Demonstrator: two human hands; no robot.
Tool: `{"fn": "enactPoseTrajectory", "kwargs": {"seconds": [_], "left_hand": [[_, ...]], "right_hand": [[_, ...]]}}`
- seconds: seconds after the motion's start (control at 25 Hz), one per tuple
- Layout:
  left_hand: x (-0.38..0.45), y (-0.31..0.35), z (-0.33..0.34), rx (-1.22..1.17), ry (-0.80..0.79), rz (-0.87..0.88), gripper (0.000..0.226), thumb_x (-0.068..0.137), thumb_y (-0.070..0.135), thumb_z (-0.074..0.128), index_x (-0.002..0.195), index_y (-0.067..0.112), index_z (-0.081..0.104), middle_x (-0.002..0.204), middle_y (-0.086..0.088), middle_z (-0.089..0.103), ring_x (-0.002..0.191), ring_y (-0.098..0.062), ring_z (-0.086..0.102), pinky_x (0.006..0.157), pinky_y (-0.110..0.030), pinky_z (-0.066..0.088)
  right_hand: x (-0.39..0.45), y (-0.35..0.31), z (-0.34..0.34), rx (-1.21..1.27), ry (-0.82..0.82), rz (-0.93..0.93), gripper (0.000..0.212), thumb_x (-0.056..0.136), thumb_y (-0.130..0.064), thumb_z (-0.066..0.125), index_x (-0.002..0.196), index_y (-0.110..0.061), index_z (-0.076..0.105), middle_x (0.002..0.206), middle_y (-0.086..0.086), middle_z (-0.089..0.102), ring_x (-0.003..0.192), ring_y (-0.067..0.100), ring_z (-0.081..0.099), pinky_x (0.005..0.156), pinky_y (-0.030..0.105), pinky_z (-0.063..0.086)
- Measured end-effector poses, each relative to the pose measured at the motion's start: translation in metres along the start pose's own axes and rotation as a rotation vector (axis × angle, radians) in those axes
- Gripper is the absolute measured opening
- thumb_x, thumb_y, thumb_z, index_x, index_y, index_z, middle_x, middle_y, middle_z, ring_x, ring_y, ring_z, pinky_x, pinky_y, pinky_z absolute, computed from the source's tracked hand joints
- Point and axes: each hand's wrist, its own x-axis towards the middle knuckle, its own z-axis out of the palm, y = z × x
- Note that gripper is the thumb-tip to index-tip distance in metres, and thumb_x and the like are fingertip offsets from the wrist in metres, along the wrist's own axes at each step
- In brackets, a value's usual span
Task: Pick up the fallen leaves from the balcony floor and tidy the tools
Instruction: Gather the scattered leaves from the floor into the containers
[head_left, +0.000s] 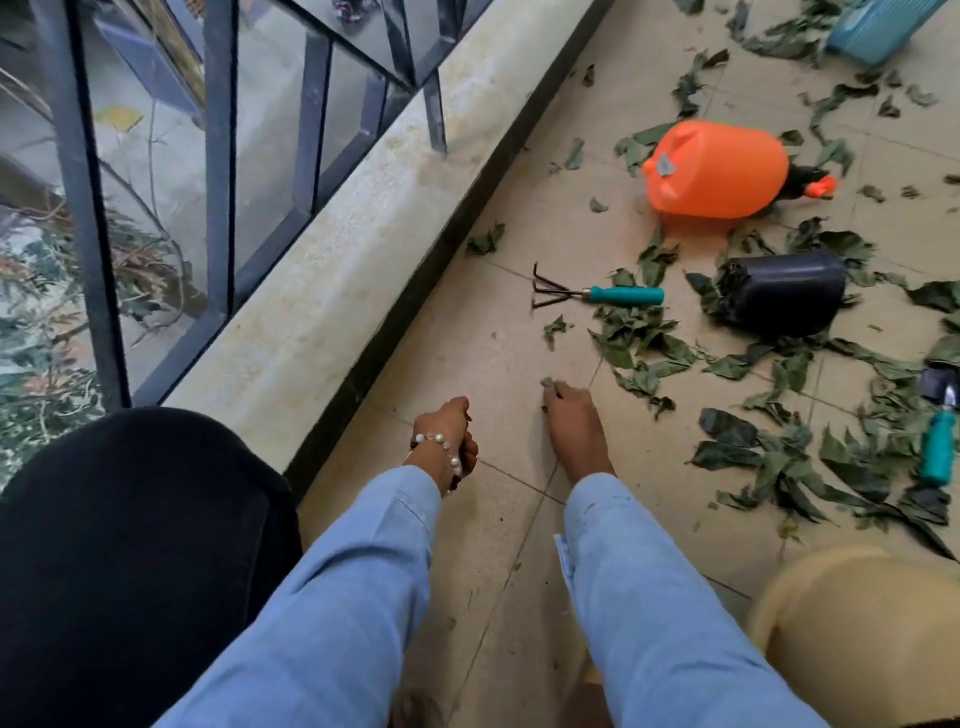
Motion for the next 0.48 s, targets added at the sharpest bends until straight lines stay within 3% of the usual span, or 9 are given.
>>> {"fn": "enactPoseTrajectory", "kwargs": {"seconds": [0.08,0.12,0.16,0.24,0.32,0.4,0.48], "left_hand": [[0.002,0.004,-0.004,-0.018,-0.016,-0.013,0.03,0.094,0.028,0.057,0.07,0.011,0.05,0.055,-0.006,0.047,0.038,-0.016,0.044,0.038,-0.016,0.037],[0.0,0.005,-0.002,-0.041,-0.025,-0.011,0.027,0.094,0.024,0.058,0.073,0.009,0.051,0.058,-0.007,0.049,0.034,-0.015,0.047,0.036,-0.015,0.038],[-0.005,0.007,0.002,-0.06,-0.037,-0.002,0.023,0.095,0.02,0.058,0.077,0.007,0.051,0.061,-0.008,0.052,0.03,-0.015,0.049,0.035,-0.015,0.039],[-0.015,0.011,0.014,-0.061,-0.058,0.028,0.016,0.095,0.015,0.057,0.089,0.001,0.053,0.069,-0.013,0.059,0.029,-0.016,0.055,0.033,-0.015,0.041],[-0.028,0.019,0.032,-0.086,-0.116,0.052,0.017,0.096,0.012,0.054,0.101,-0.004,0.053,0.085,-0.019,0.065,0.038,-0.022,0.062,0.033,-0.02,0.045],[-0.042,0.03,0.047,-0.154,-0.179,0.07,0.019,0.096,0.011,0.051,0.102,-0.007,0.055,0.095,-0.023,0.066,0.056,-0.032,0.067,0.038,-0.033,0.054],[-0.052,0.043,0.059,-0.178,-0.232,0.06,0.022,0.09,0.011,0.052,0.104,-0.003,0.062,0.097,-0.02,0.068,0.072,-0.032,0.067,0.051,-0.048,0.058]], "right_hand": [[-0.009,0.002,0.005,-0.067,0.068,-0.021,0.034,0.092,0.006,0.042,0.122,0.0,0.057,0.123,0.017,0.058,0.113,0.031,0.051,0.088,0.034,0.045],[-0.012,0.003,0.003,0.041,0.089,0.053,0.03,0.089,0.008,0.046,0.112,0.0,0.064,0.113,0.017,0.064,0.106,0.03,0.058,0.084,0.032,0.047],[-0.014,0.003,-0.004,0.284,0.134,0.199,0.026,0.087,0.008,0.052,0.103,-0.002,0.069,0.104,0.016,0.068,0.097,0.028,0.064,0.082,0.031,0.051],[-0.016,-0.005,-0.031,1.136,0.19,0.561,0.016,0.081,0.009,0.065,0.091,-0.001,0.072,0.09,0.014,0.072,0.076,0.018,0.069,0.072,0.026,0.056],[-0.024,-0.012,-0.068,1.879,0.204,0.622,0.014,0.08,0.01,0.065,0.087,-0.002,0.069,0.08,0.009,0.072,0.066,0.011,0.068,0.06,0.022,0.056],[-0.027,-0.02,-0.103,2.201,0.173,0.538,0.015,0.083,0.009,0.061,0.089,-0.004,0.065,0.074,0.005,0.073,0.069,0.013,0.068,0.058,0.021,0.055],[-0.031,-0.036,-0.128,2.244,0.186,0.467,0.017,0.084,0.009,0.06,0.089,-0.006,0.063,0.072,0.006,0.073,0.067,0.015,0.067,0.058,0.023,0.055]]}}
